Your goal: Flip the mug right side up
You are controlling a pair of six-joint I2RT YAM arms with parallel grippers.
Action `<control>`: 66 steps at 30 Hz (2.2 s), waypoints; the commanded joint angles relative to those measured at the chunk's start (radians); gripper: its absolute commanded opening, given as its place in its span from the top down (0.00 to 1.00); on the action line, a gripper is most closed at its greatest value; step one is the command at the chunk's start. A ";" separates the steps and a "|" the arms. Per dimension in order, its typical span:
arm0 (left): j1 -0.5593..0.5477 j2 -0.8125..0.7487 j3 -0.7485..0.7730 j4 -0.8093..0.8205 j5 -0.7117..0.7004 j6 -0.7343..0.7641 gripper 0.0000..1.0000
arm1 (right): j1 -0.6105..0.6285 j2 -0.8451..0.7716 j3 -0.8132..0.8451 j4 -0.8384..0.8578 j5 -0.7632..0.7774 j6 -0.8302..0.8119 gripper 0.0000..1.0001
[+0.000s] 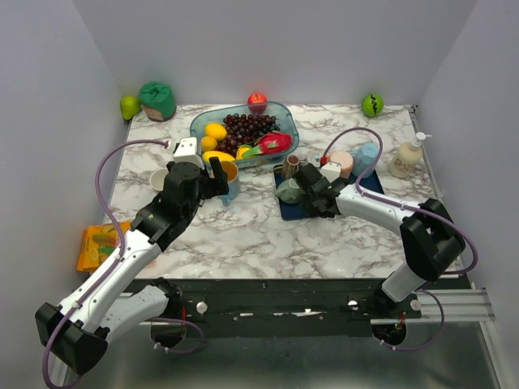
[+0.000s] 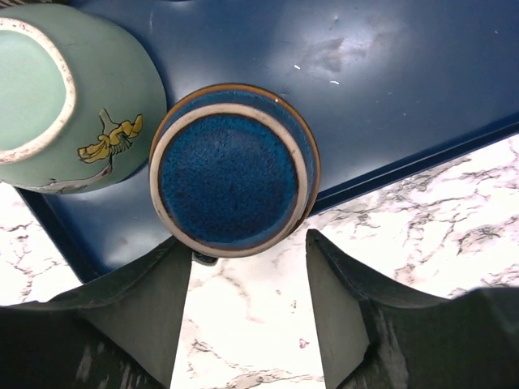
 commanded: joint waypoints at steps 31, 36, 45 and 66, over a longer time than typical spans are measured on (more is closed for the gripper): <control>0.001 -0.023 -0.014 0.006 0.037 -0.007 0.11 | -0.071 0.019 -0.069 0.176 0.007 -0.196 0.88; 0.001 -0.026 -0.014 0.012 0.065 0.000 0.11 | -0.074 0.000 -0.069 0.171 0.005 -0.196 0.99; 0.001 -0.024 -0.014 0.070 0.233 0.015 0.10 | -0.074 -0.243 -0.067 0.082 -0.122 -0.161 0.99; -0.013 0.024 -0.009 0.625 0.881 -0.402 0.14 | -0.074 -0.666 0.049 0.542 -0.745 0.030 0.99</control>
